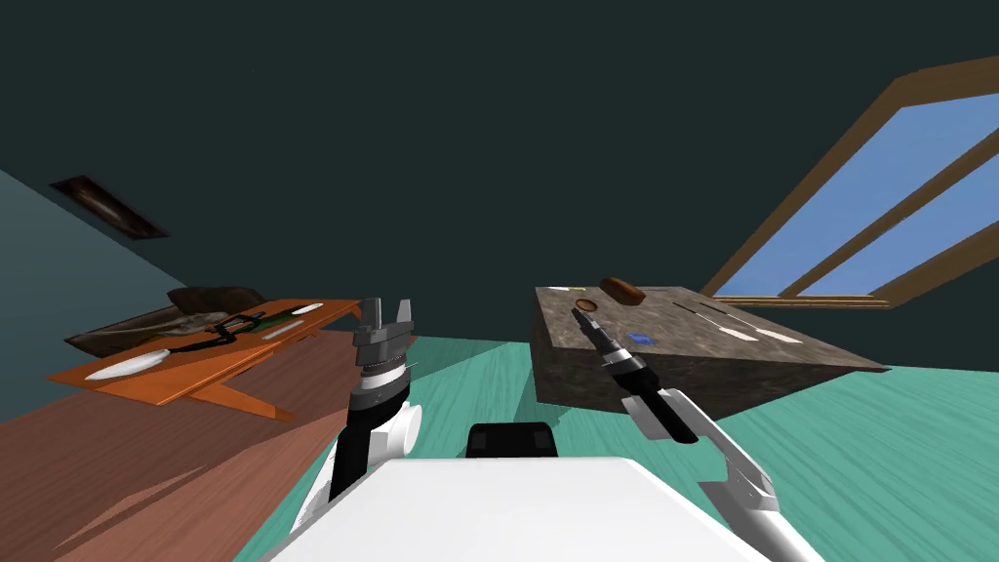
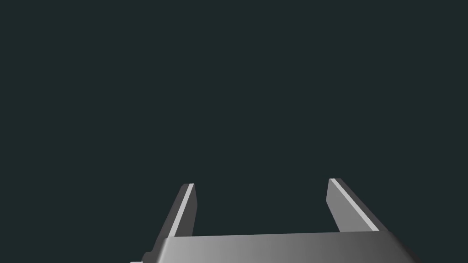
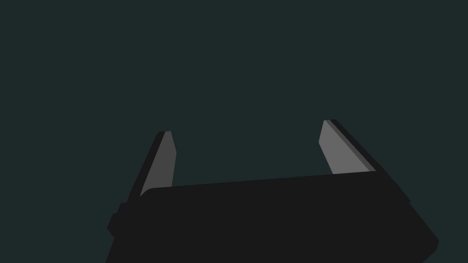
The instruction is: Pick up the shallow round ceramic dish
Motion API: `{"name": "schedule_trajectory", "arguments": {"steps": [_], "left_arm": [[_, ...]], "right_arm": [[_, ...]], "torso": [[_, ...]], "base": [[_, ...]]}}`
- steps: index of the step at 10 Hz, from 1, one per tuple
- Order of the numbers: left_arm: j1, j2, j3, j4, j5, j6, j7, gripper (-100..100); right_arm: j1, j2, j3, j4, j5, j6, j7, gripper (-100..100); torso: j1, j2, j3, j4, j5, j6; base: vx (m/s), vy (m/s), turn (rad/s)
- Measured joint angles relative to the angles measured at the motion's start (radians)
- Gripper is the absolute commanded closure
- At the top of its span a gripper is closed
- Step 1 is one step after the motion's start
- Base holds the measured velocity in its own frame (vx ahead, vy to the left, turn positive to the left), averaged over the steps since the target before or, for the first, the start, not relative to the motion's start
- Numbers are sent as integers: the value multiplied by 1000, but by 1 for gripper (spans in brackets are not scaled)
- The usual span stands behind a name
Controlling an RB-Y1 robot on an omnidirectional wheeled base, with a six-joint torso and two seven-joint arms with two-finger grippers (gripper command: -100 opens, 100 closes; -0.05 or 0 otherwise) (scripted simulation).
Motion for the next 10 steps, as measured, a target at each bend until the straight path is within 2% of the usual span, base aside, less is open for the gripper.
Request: {"name": "schedule_trajectory", "arguments": {"steps": [1,4,7,10], "left_arm": [[0,0,0,0,0,0,0,0],[0,0,0,0,0,0,0,0],[0,0,0,0,0,0,0,0],[0,0,0,0,0,0,0,0]], "right_arm": [[7,-21,-1,9,8,1,6,-100],[9,-105,9,86,52,0,41,-100],[24,-187,19,151,92,-4,71,-100],[41,-260,32,189,127,8,98,-100]], "torso": [[-3,0,0,0,0,1],[-6,-3,-2,-1,-1,1],[-9,-2,-1,0,-2,0],[-11,-3,-2,-1,-2,1]], "base": [[29,82,82],[52,80,101],[40,31,72],[59,16,95]]}}
